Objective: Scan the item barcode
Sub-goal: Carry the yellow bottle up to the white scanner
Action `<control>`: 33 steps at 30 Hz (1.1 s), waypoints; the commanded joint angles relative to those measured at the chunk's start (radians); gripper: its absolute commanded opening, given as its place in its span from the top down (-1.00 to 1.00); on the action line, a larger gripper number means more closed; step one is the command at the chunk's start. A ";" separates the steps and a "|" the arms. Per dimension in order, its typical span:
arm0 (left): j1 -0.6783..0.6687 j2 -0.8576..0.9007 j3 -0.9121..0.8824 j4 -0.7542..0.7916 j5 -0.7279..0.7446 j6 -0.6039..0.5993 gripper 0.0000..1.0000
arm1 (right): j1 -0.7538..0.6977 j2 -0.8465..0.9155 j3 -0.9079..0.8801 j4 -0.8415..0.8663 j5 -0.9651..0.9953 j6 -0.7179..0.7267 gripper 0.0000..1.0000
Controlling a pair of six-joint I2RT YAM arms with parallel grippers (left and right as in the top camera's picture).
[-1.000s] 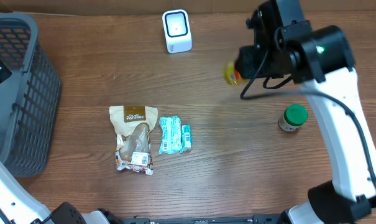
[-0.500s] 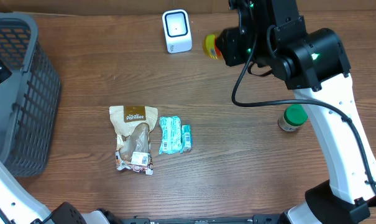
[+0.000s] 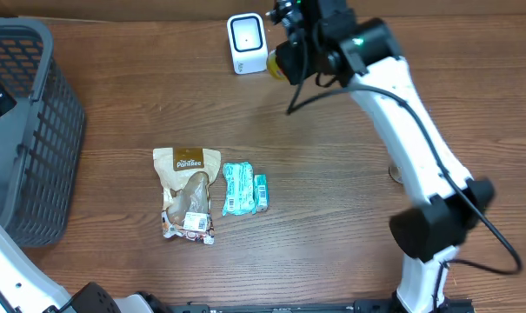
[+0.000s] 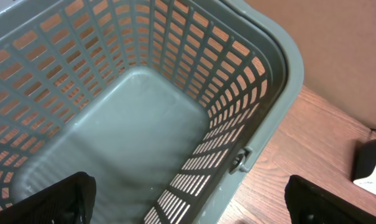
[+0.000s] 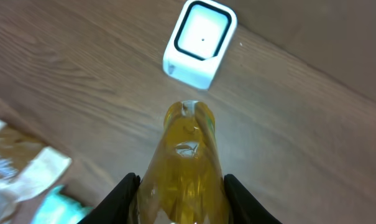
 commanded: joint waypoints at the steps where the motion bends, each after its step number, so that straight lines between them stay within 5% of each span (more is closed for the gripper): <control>1: -0.002 0.004 -0.006 0.004 0.011 -0.006 -0.99 | 0.020 0.030 0.017 0.072 -0.001 -0.142 0.93; 6: -0.002 0.004 -0.006 0.003 0.011 -0.006 -0.99 | 0.059 0.093 0.017 0.244 0.047 -0.272 0.93; 14: -0.002 0.004 -0.006 0.004 0.011 -0.006 -0.99 | 0.070 0.174 -0.002 0.539 0.124 -0.274 0.92; 33: -0.002 0.004 -0.006 0.003 0.011 -0.006 -0.99 | 0.057 0.278 -0.002 0.797 0.217 -0.450 0.92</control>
